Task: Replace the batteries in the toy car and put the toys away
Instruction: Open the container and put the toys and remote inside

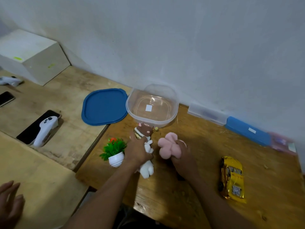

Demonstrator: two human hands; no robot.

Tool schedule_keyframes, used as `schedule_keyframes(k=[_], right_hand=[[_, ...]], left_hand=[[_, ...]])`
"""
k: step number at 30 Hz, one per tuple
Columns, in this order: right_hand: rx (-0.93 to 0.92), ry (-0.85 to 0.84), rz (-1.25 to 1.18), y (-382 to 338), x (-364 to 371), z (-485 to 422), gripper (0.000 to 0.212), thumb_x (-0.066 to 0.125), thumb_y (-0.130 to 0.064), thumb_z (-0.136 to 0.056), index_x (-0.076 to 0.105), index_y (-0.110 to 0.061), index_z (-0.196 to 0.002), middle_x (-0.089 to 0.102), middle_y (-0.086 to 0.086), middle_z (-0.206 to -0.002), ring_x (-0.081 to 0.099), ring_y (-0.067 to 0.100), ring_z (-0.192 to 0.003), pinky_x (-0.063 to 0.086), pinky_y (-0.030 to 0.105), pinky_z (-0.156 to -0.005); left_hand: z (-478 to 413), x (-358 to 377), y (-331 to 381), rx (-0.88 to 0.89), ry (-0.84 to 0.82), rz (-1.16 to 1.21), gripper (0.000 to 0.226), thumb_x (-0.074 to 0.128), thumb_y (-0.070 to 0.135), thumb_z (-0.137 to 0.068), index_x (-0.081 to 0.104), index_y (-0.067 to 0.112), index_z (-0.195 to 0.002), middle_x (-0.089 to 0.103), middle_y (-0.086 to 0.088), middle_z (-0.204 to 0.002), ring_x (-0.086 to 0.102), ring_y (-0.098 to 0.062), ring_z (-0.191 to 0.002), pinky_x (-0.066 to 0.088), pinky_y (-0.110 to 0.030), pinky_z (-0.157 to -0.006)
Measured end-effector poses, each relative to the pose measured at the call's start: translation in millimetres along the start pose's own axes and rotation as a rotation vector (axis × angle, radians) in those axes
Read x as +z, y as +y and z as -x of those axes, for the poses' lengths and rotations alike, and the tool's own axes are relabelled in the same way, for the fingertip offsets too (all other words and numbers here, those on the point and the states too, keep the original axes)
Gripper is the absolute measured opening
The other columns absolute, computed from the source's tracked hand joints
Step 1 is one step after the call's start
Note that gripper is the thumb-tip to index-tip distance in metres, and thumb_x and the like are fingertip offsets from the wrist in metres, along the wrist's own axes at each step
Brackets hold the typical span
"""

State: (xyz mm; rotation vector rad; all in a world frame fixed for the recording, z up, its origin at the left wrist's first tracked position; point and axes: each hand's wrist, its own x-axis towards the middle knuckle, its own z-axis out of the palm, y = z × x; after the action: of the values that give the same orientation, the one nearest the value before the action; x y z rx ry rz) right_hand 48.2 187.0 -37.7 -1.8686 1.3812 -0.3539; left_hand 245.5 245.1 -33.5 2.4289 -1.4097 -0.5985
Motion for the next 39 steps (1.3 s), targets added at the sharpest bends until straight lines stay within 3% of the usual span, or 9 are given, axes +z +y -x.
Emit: schedule_keyframes(k=[9,12,16,20,25,28,32,35,39], right_hand=[[-0.113,0.152,-0.083,-15.8,-28.8,5.0,0.068,0.075,-0.031,-0.079,0.04,-0.024,-0.137,0.041,-0.001,-0.132,0.043,0.009,-0.11,0.037,0.014,-0.076],[-0.133,0.173,-0.088,-27.7,-40.6,-6.0,0.07,0.076,-0.032,-0.078,0.041,-0.021,-0.138,0.04,-0.001,-0.13,0.044,0.011,-0.107,0.04,0.023,-0.079],[-0.136,0.208,-0.175,-36.1,-46.2,-24.1,0.07,0.079,-0.031,-0.075,0.047,-0.02,-0.135,0.049,0.005,-0.127,0.053,0.018,-0.107,0.045,0.028,-0.079],[-0.171,0.223,-0.179,-32.7,-45.2,-33.0,0.069,0.081,-0.035,-0.072,0.05,-0.019,-0.132,0.054,0.004,-0.118,0.056,0.018,-0.099,0.045,0.023,-0.071],[-0.129,0.199,-0.146,-29.0,-36.3,-33.0,0.075,0.078,-0.052,-0.07,0.046,-0.026,-0.132,0.054,-0.001,-0.119,0.057,0.014,-0.099,0.055,0.032,-0.073],[-0.114,0.184,-0.128,-28.2,-34.2,-31.5,0.069,0.075,-0.051,-0.073,0.045,-0.028,-0.13,0.052,-0.003,-0.119,0.054,0.012,-0.099,0.05,0.025,-0.071],[-0.09,0.187,-0.13,-24.6,-33.5,-28.4,0.065,0.073,-0.05,-0.074,0.045,-0.031,-0.13,0.051,-0.005,-0.118,0.052,0.013,-0.101,0.052,0.031,-0.076],[-0.07,0.181,-0.132,-22.0,-34.7,-25.4,0.064,0.075,-0.041,-0.077,0.044,-0.028,-0.131,0.049,-0.005,-0.121,0.05,0.014,-0.104,0.049,0.033,-0.082],[-0.045,0.192,-0.161,-14.0,-36.2,-20.3,0.06,0.074,-0.035,-0.08,0.045,-0.025,-0.132,0.052,-0.002,-0.123,0.051,0.015,-0.106,0.046,0.027,-0.078]], left_hand=[[-5.6,-26.5,9.4,-0.05,0.056,0.108,0.063,0.082,0.048,-0.062,0.058,0.021,-0.113,0.054,0.0,-0.114,0.054,-0.018,-0.087,0.042,-0.03,-0.065],[-11.3,-45.8,17.9,-0.039,0.085,0.17,0.055,0.082,0.041,-0.065,0.055,0.023,-0.108,0.06,0.001,-0.103,0.055,-0.018,-0.086,0.041,-0.03,-0.064],[-24.6,-55.7,14.7,-0.096,-0.058,0.122,0.065,0.081,0.05,-0.063,0.055,0.026,-0.117,0.049,-0.003,-0.114,0.053,-0.019,-0.092,0.044,-0.03,-0.069],[-41.0,-68.4,8.1,-0.134,-0.26,0.108,0.075,0.082,0.05,-0.065,0.05,0.028,-0.129,0.06,-0.001,-0.12,0.058,-0.02,-0.098,0.052,-0.033,-0.079],[-50.7,-72.8,13.4,-0.157,-0.4,0.024,0.112,0.088,0.051,-0.053,0.03,0.028,-0.145,0.055,-0.001,-0.136,0.056,-0.025,-0.113,0.052,-0.043,-0.094],[-45.6,-64.4,28.2,-0.113,-0.338,-0.086,0.078,0.075,0.064,-0.068,0.05,0.025,-0.131,0.058,0.0,-0.126,0.056,-0.023,-0.111,0.051,-0.04,-0.095],[-44.2,-40.6,32.6,-0.145,-0.178,-0.048,0.048,0.073,0.037,-0.079,0.058,0.014,-0.117,0.064,-0.006,-0.109,0.061,-0.024,-0.101,0.055,-0.04,-0.088],[-43.5,-40.4,29.9,-0.188,-0.163,0.032,0.056,0.077,0.038,-0.069,0.056,0.019,-0.118,0.064,-0.004,-0.108,0.06,-0.022,-0.098,0.055,-0.04,-0.085],[-39.9,-51.0,29.8,-0.148,-0.199,0.069,0.061,0.074,0.042,-0.073,0.05,0.022,-0.126,0.063,-0.004,-0.116,0.059,-0.022,-0.101,0.053,-0.037,-0.082]])
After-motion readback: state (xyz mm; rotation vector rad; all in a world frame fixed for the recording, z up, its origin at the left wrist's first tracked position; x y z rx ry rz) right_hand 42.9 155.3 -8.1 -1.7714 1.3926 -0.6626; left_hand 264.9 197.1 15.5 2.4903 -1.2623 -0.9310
